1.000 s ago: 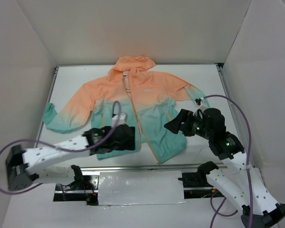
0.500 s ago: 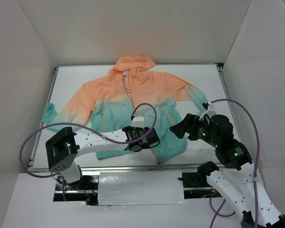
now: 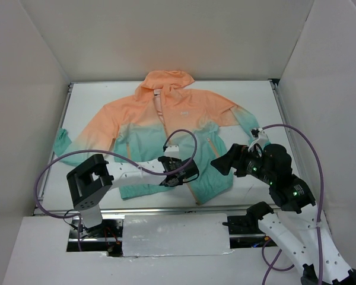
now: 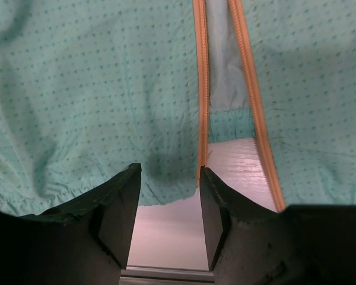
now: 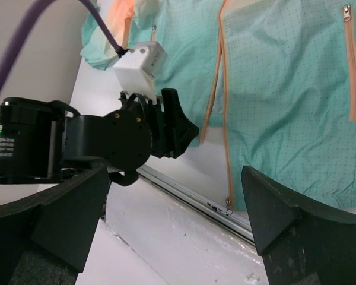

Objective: Zip up the jacket

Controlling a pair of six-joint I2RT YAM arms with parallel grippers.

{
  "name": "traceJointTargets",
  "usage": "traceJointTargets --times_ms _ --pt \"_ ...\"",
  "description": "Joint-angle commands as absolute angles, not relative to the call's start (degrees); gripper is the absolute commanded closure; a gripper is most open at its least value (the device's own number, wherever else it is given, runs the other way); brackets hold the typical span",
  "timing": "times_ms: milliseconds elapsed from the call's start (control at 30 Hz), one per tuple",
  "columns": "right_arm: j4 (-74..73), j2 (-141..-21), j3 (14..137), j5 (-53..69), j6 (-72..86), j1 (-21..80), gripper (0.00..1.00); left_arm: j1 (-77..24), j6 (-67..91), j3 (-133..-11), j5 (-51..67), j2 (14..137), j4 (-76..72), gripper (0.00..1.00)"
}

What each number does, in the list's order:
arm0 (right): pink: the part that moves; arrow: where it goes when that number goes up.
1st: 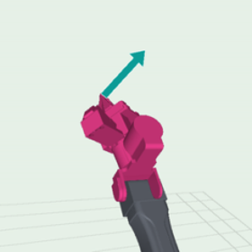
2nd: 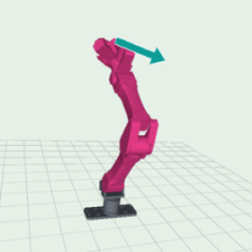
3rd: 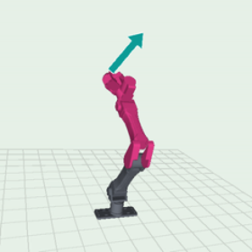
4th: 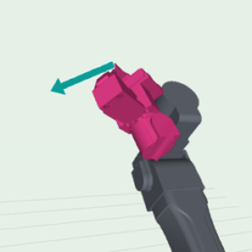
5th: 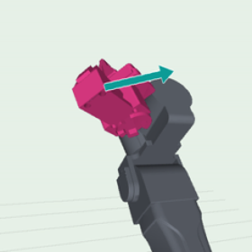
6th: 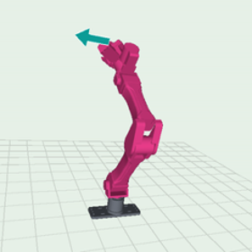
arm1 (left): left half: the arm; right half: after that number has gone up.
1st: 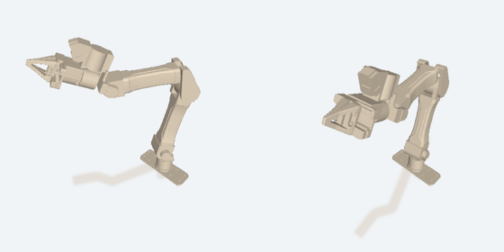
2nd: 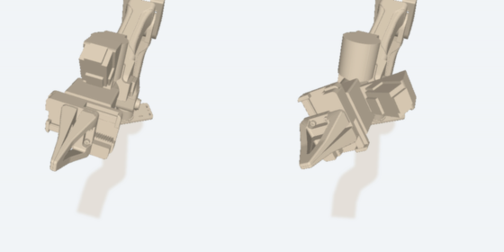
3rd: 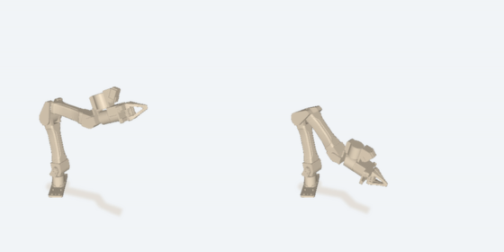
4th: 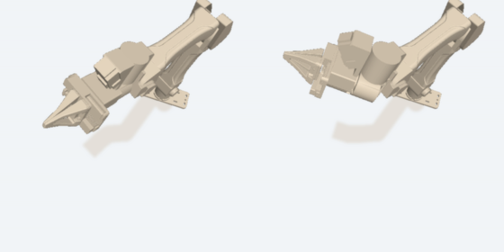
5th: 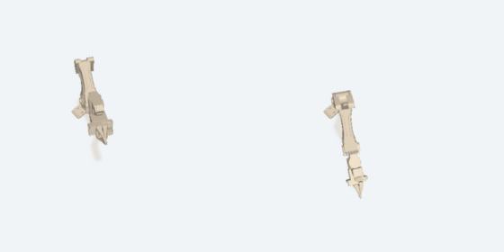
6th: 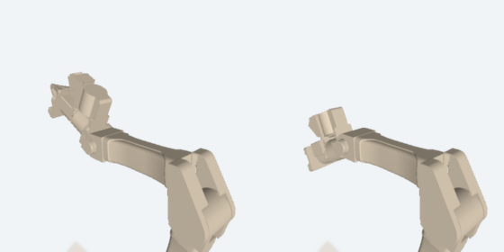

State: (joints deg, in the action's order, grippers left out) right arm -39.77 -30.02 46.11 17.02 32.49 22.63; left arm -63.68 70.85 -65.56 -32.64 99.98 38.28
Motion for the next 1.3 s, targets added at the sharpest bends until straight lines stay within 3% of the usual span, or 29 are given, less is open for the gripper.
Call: traceJointTargets --times_ms 0,400,767,900,967,1000,1267 --pt "-37.9 -29.5 46.0 18.0 31.6 22.9 0.00 -63.8 71.9 -64.8 -31.6 101.1 37.3 0.44" --pt "-37.2 -30.2 45.5 18.9 31.6 22.9 0.00 -63.6 72.0 -62.1 -29.6 102.4 34.5 0.46" --pt "-37.2 -30.2 45.6 19.5 31.5 22.9 0.00 -63.5 72.4 -58.5 -27.2 101.8 31.2 0.61" --pt "-37.2 -30.3 45.5 19.7 31.5 22.9 0.00 -63.2 72.8 -57.1 -26.8 101.3 30.6 0.90" --pt "-36.9 -30.4 45.4 19.7 31.4 22.9 0.00 -63.3 72.6 -56.8 -26.7 100.3 30.4 0.92" --pt "-36.7 -30.5 45.2 19.9 31.5 22.9 0.00 -63.2 72.2 -56.7 -26.7 99.7 30.2 1.00" --pt "-30.0 -33.5 40.3 25.4 34.1 22.9 0.00 -63.3 69.2 -52.7 -25.5 85.8 25.3 1.00"
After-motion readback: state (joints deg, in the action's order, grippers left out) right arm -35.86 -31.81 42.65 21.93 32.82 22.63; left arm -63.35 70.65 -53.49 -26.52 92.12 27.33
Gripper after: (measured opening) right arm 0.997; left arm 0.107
